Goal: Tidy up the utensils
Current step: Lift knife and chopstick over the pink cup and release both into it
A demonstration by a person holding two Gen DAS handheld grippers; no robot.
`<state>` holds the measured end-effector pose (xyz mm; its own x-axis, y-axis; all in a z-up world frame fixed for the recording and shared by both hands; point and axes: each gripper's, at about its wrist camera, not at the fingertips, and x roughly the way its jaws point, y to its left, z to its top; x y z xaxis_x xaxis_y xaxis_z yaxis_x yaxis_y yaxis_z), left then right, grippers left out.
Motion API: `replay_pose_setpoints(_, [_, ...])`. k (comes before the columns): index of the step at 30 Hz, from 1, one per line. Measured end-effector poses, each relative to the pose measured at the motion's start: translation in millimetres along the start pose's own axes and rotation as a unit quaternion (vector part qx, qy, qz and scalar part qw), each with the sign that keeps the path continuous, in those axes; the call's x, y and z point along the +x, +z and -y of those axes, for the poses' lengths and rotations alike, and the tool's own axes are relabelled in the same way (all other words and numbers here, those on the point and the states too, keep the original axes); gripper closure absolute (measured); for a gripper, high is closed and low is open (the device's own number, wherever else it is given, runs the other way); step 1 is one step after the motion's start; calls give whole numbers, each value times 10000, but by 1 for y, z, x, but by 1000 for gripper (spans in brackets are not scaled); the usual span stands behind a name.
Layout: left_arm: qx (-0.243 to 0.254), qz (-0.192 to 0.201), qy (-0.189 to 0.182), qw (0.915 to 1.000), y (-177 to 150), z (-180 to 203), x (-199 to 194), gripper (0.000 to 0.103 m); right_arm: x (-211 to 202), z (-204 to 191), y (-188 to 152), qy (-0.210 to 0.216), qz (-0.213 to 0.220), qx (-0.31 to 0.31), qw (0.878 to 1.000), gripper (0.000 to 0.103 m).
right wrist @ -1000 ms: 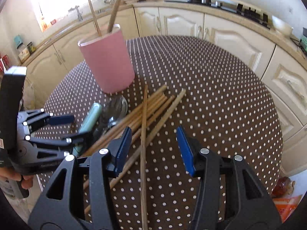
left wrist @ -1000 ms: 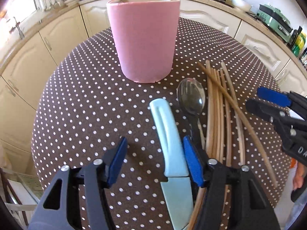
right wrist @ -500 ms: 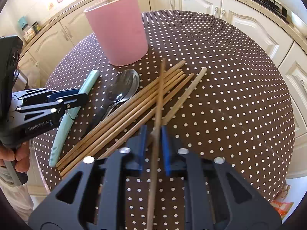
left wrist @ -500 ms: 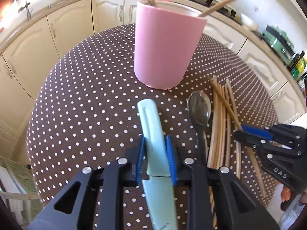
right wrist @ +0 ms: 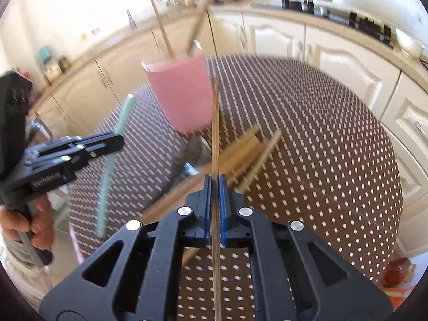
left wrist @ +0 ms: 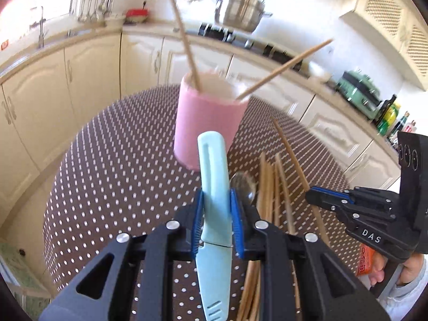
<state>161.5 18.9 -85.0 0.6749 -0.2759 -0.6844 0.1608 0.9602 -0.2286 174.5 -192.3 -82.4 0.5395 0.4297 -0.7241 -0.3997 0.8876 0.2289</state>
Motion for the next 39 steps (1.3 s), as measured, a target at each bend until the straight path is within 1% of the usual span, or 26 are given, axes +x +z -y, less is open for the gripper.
replay_pose_setpoints(3, [24,301,-150,9994,3,7,-14,83,-23,-6,1,142,571,29,9983,97])
replay_pose_setpoints(7, [-15,653,-351,9972,7,10,-28,84,-47,-18,1,316,1156,-38,9928,97])
replay_pose_setpoints(10, [6,873,-398,9954,12,11,-37,84,-58,-30,6,402,1605,-135,9861,97])
replay_pose_setpoints(12, [29,959,-385,9946,17,12,-40,84,-61,-36,16,484,1841,-173,9816,97])
replay_pose_setpoints(17, [56,1245,-385,9915,42,20,-47,84,-50,-38,42,601,2310,-151,9710,97])
replay_pose_setpoints(19, [112,1429,-353,9890,53,24,-55,84,-45,-40,53,606,2508,-162,9660,97])
replay_pose_setpoints(25, [201,1986,-326,9793,92,33,-76,84,-35,-49,95,529,3251,-230,9439,97])
replay_pose_setpoints(29, [224,2242,-170,9741,117,37,-73,84,-31,-52,120,413,3679,-150,9288,97])
replay_pose_setpoints(33, [164,2291,-140,9732,136,33,-56,84,-24,-50,135,255,3967,-93,9176,97])
replay_pose_setpoints(36, [32,2184,-151,9757,145,25,-37,84,-15,-45,140,193,4099,-47,9119,97])
replay_pose_setpoints(39, [-40,1985,-126,9800,146,18,-19,84,-5,-42,142,183,4133,15,9104,97])
